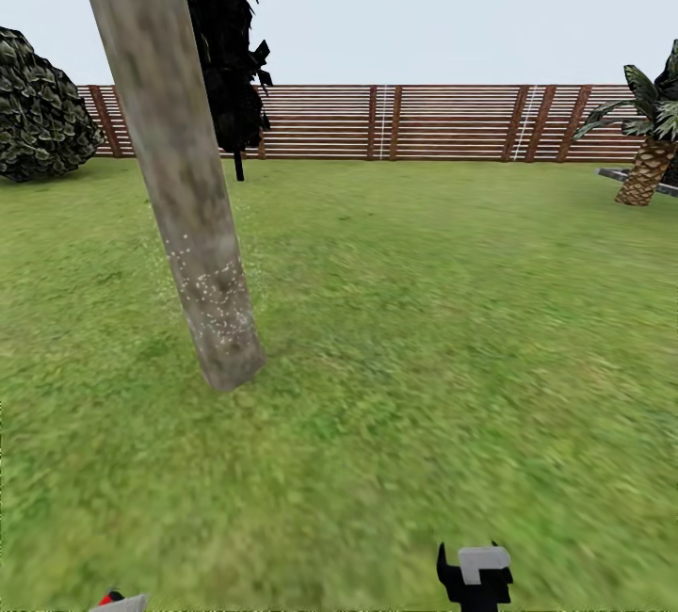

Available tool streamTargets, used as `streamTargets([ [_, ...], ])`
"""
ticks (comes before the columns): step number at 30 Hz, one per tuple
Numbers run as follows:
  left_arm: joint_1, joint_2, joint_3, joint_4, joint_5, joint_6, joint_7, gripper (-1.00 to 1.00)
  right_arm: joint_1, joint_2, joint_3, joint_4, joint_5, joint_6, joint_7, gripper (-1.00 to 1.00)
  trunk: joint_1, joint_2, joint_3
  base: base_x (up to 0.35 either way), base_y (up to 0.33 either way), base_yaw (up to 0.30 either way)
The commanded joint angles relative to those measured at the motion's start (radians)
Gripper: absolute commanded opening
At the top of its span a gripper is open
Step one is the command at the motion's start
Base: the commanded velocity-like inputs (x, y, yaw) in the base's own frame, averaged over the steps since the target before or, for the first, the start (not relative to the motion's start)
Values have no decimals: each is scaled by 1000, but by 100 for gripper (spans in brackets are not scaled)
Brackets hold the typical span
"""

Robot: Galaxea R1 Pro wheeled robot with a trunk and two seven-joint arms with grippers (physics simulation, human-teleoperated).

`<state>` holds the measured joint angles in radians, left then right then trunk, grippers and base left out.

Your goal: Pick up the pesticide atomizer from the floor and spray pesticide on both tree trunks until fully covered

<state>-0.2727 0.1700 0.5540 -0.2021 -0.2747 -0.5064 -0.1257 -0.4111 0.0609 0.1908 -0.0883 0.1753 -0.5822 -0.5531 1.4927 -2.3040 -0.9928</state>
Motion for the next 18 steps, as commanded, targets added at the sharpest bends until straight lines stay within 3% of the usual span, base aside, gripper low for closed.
streamTargets([
  [1, 1, 0, 1, 0, 1, 0, 1, -100, 0, 0, 0, 0, 0, 0, 0, 100, 0, 0, 0, -215, 0, 0],
  [4, 2, -3, 1, 0, 2, 0, 13, -100, 0, 0, 1, 0, 0, -1, -1, 100, 0, 0, 0, -300, 0, 0],
  [9, 3, -6, -2, 1, 4, -3, 125, -100, 0, 1, 0, 3, 0, -1, -1, 100, 0, 0, -1, -318, -52, 140],
  [18, 3, -7, -2, 1, 5, -2, 131, -100, 0, 1, -1, 6, 0, -4, -4, 100, 0, 0, -1, -97, -194, 278],
])
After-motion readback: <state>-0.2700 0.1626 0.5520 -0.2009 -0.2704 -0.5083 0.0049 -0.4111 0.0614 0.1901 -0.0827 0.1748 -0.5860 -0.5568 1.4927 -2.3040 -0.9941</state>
